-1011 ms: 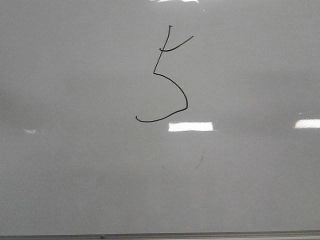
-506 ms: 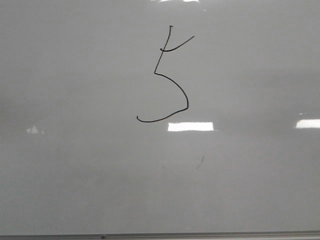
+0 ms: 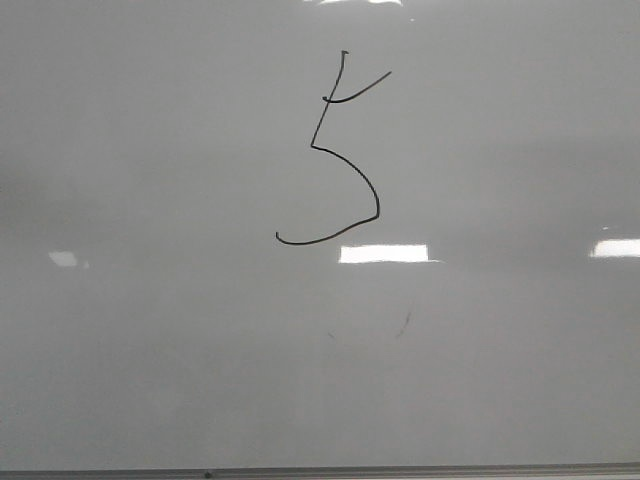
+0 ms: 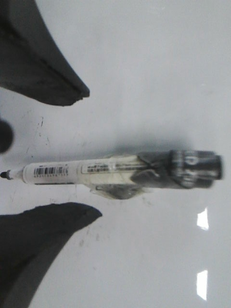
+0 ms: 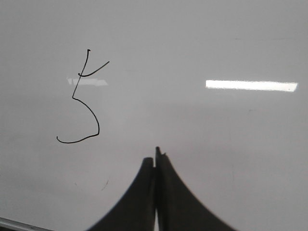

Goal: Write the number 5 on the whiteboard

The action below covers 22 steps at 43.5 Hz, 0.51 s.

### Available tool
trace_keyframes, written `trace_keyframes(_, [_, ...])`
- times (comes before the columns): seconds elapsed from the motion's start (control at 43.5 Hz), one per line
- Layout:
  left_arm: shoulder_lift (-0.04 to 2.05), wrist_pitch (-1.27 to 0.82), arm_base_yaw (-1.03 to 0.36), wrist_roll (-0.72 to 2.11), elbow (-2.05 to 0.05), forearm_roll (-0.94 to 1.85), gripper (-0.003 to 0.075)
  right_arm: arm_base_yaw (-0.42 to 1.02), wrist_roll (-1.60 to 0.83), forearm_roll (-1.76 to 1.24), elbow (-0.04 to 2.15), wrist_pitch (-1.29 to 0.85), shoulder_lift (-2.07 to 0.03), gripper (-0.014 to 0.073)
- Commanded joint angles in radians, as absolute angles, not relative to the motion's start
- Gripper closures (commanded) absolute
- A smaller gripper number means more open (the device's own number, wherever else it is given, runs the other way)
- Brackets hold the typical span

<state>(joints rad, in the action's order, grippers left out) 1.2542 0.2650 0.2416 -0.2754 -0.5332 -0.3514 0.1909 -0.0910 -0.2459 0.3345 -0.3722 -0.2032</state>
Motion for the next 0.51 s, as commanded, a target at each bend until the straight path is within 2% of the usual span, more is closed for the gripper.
trace_keyframes(0.0, [1.095,0.287,0.235,-0.277,-0.521,-0.315,0.0300,0.186,-0.099,-0.255,0.360,-0.290,-0.212,0.0664])
trace_keyframes(0.138, [0.890,0.201,0.228,-0.276,-0.449,-0.280,0.0407,0.186,-0.099,-0.255,0.360,-0.290,-0.212,0.0662])
trace_keyframes(0.391, [0.516,-0.075,0.178,-0.181,-0.354,-0.165,0.0736,0.186,-0.099,-0.255,0.360,-0.290,-0.212,0.0662])
trace_keyframes(0.483, [0.412,-0.130,0.157,-0.122,-0.332,-0.123,0.0741,0.186,-0.099,-0.255,0.360,-0.290,-0.212,0.0662])
